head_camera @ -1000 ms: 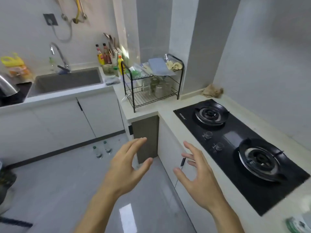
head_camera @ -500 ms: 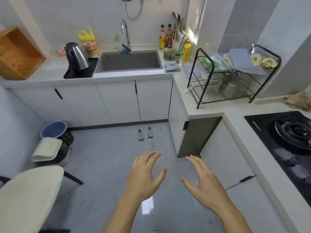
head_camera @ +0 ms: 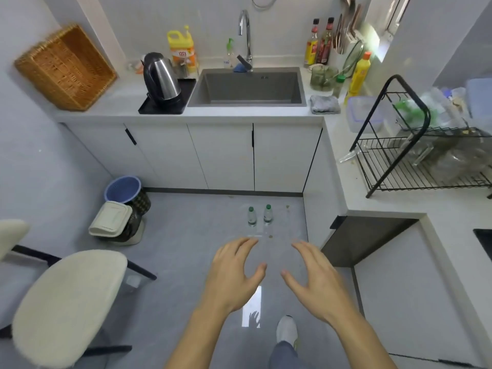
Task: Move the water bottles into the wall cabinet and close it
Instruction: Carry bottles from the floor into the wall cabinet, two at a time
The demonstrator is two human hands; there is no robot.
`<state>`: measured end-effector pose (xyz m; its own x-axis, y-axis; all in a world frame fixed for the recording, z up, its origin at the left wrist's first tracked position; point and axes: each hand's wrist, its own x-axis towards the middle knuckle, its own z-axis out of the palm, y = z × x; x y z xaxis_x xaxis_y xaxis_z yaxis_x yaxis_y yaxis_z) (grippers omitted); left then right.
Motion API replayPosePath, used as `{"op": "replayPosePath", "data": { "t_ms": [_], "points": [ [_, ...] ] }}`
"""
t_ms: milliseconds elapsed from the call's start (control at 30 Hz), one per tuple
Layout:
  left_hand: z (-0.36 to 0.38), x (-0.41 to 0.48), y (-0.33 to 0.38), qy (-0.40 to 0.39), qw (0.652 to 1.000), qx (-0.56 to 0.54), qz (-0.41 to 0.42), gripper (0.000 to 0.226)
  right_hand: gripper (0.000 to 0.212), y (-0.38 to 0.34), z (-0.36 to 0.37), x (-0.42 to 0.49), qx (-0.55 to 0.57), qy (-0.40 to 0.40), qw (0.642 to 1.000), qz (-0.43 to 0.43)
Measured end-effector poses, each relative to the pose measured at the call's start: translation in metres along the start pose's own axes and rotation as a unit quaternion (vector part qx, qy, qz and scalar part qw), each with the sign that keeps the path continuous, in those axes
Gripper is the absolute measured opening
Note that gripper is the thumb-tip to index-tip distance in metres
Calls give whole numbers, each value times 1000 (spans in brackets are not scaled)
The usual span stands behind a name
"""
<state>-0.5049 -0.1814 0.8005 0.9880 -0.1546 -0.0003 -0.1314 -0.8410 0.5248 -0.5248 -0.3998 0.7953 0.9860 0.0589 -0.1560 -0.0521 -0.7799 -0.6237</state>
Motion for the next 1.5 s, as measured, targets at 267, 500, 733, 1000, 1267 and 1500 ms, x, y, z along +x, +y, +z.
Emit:
{"op": "replayPosePath", "data": {
  "t_ms": [267, 500, 733, 1000, 1267, 1500],
  "points": [
    [-3, 103, -8, 21, 999, 9, -41, 55, 65, 10, -30, 119, -4, -11, 1000, -28],
    [-9, 173, -29, 14, 999, -6, -52, 55, 61, 1, -35, 192, 2, -10, 1000, -24],
    [-27, 253, -87, -14, 999, -24, -24, 56, 61, -31, -2, 262, 0, 17, 999, 27],
    [-47, 327, -139, -46, 999, -12, 20, 58, 66, -63, 37, 320, 11, 40, 997, 70],
    [-10, 359, -163, -52, 998, -25, 14, 61, 68, -41, 58, 363, 6, 29, 997, 73],
    [57, 381, -186, -56, 997, -44, 0, 64, 70, 14, 99, 398, -4, 3, 997, 74]
  ]
}}
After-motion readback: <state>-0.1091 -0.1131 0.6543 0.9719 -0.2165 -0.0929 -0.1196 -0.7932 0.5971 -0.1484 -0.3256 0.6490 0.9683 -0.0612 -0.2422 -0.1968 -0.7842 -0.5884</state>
